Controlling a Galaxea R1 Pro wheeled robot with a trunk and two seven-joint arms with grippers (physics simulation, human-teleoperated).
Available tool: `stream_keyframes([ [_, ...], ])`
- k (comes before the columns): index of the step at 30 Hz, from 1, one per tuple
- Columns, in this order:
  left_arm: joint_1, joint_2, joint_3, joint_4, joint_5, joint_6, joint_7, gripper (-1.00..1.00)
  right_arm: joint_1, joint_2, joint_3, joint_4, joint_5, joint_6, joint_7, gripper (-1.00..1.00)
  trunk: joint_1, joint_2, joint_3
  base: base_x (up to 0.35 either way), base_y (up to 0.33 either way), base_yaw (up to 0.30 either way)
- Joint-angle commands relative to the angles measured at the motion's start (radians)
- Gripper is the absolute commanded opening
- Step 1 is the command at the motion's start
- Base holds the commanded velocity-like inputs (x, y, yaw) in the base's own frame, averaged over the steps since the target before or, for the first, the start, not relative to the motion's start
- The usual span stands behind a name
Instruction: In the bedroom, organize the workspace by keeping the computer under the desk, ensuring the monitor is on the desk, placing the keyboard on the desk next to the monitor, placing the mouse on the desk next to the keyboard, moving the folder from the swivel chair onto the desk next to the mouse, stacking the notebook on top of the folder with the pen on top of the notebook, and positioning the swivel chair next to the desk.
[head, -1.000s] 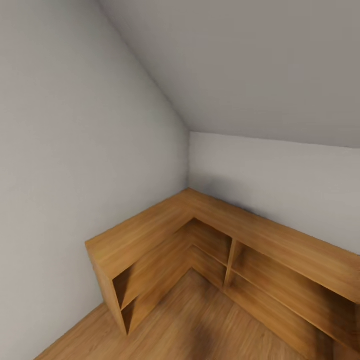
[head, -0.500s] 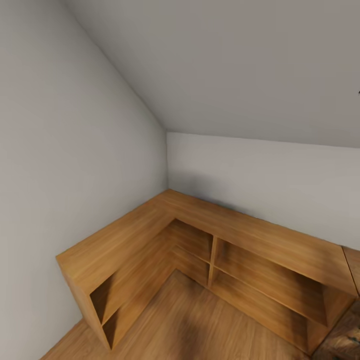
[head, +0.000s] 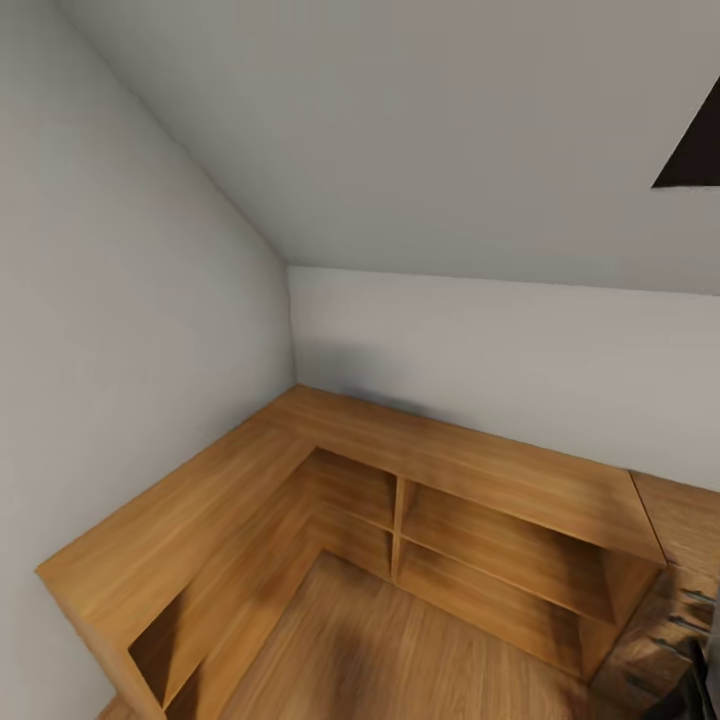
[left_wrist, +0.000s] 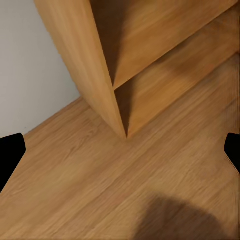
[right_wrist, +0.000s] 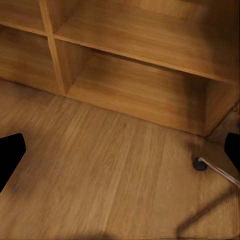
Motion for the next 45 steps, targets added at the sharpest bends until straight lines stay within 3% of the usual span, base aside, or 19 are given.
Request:
stream_keyframes([
  [1,0.0,0.0,-0.009,0.0,0.006,-0.002,0.005,1.0,-0.001,0.001,0.008,0.002,-0.003,-0.001,-0.006,1.0,0.001,-0.002,-0.002,0.018,0.01,-0.299],
  [22,0.0,0.0,-0.009,0.001,0.006,-0.001,0.005,1.0,-0.001,0.001,0.008,0.002,-0.003,0.01,-0.006,1.0,0.001,-0.002,-0.002,0.01,0.008,-0.299],
  [45,0.0,0.0,-0.009,0.001,0.006,-0.003,0.006,1.0,-0.001,0.001,0.008,0.002,-0.003,0.01,-0.006,1.0,0.001,-0.002,-0.002,0.197,0.22,-0.299],
])
